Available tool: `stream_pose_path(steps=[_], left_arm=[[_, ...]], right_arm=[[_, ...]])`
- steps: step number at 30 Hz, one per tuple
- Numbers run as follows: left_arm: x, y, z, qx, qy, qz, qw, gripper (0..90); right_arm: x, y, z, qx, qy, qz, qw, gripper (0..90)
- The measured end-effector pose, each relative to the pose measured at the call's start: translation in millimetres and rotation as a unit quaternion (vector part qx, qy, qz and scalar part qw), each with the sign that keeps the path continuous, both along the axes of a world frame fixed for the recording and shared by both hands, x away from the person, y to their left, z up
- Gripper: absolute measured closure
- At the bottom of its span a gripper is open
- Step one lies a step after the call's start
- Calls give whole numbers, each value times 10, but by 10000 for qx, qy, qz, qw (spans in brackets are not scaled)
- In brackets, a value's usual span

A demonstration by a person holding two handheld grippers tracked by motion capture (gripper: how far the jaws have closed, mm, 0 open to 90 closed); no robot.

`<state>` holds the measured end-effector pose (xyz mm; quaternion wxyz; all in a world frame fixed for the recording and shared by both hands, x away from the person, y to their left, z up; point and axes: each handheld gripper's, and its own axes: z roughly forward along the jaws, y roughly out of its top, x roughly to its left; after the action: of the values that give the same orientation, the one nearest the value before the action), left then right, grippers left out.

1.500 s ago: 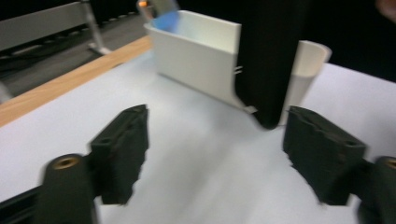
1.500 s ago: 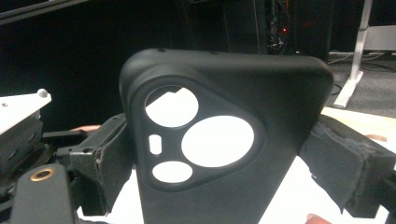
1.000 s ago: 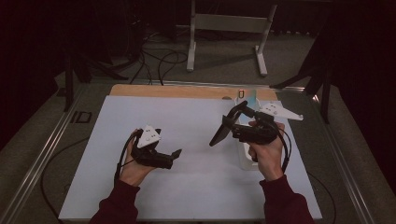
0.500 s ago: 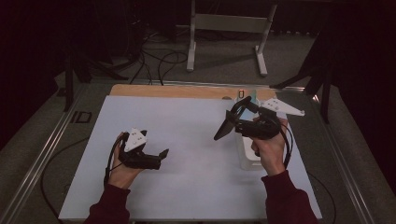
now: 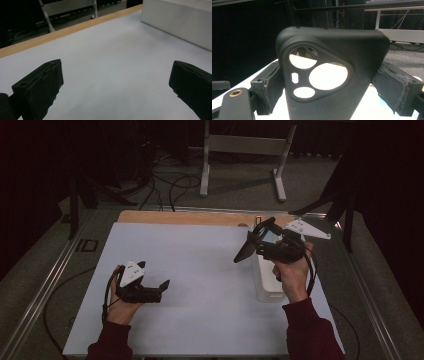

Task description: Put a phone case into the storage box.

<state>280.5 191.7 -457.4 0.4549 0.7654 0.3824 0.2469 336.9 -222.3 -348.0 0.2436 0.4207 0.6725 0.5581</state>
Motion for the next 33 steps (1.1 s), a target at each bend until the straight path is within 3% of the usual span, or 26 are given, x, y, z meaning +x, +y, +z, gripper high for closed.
stream_pose_path(steps=[15, 21, 33], left_arm=[[-148, 197, -161, -78, -83, 176, 9998, 0], [-212, 294, -219, -105, -104, 244, 9996, 0], [-267, 408, -258, -166, -137, 410, 9989, 0]], right_arm=[[83, -80, 15, -56, -53, -113, 9999, 142], [96, -45, 10, -376, -166, -125, 9991, 142], [180, -94, -13, -305, -129, -374, 9988, 143]])
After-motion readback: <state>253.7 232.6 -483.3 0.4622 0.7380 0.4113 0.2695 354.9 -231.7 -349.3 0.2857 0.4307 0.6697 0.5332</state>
